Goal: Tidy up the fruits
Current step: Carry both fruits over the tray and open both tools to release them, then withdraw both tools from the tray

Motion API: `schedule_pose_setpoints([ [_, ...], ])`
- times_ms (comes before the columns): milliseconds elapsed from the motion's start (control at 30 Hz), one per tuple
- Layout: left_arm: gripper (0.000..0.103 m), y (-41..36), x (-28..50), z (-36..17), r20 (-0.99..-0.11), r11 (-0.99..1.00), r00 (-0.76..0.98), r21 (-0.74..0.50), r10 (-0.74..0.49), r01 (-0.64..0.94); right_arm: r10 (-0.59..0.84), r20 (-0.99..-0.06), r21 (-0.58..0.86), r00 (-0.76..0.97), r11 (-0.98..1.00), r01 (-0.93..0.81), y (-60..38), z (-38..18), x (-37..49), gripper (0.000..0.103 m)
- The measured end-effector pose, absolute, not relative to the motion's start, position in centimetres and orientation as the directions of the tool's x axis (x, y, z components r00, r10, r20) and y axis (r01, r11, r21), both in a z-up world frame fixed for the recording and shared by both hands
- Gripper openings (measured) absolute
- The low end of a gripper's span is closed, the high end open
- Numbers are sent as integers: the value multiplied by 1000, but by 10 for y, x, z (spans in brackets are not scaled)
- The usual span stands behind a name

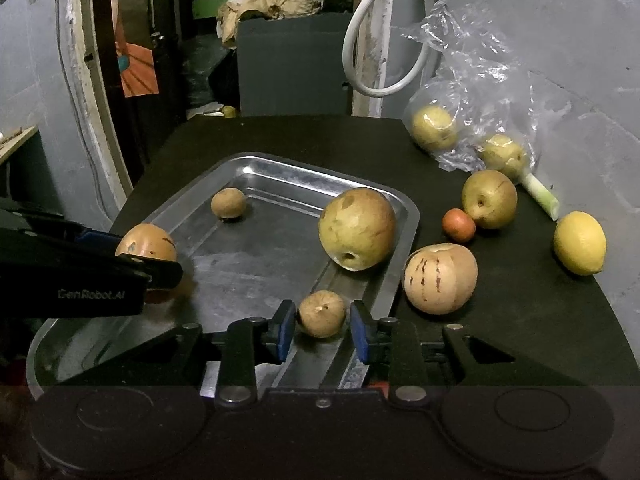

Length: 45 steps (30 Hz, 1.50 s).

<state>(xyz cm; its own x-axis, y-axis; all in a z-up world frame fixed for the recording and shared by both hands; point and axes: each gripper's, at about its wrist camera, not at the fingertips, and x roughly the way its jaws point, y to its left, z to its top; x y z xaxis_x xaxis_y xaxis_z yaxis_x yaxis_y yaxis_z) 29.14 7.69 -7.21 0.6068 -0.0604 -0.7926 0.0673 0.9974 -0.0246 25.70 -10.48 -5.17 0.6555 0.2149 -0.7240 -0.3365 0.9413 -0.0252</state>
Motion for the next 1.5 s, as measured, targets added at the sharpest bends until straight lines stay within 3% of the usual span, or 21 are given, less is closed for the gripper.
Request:
schedule_pose_setpoints([
  [100,51,77,291,-71,-792,997,608,-27,-62,67,207,-720,-29,663,945,-327,-108,-50,254,42],
  [333,70,77,282,-60,-772,998,633,-28,-60,61,195,-707,-27,680,953,-302,-118,-41,243,63],
  [467,83,85,273,-51,-763,998,644,-60,-56,15,193,-699,-18,689,958,-286,-124,-34,235,73],
  [767,101,104,242,-30,-728,990,686,-102,-9,-95,202,-674,15,711,966,-259,-132,-14,211,99],
  [1033,102,117,210,-21,-725,976,688,-152,-2,-157,221,-668,28,710,961,-274,-134,2,181,102],
  [1500,102,120,137,-42,-813,976,582,-133,-7,-174,252,-719,12,648,937,-350,-129,0,128,102],
])
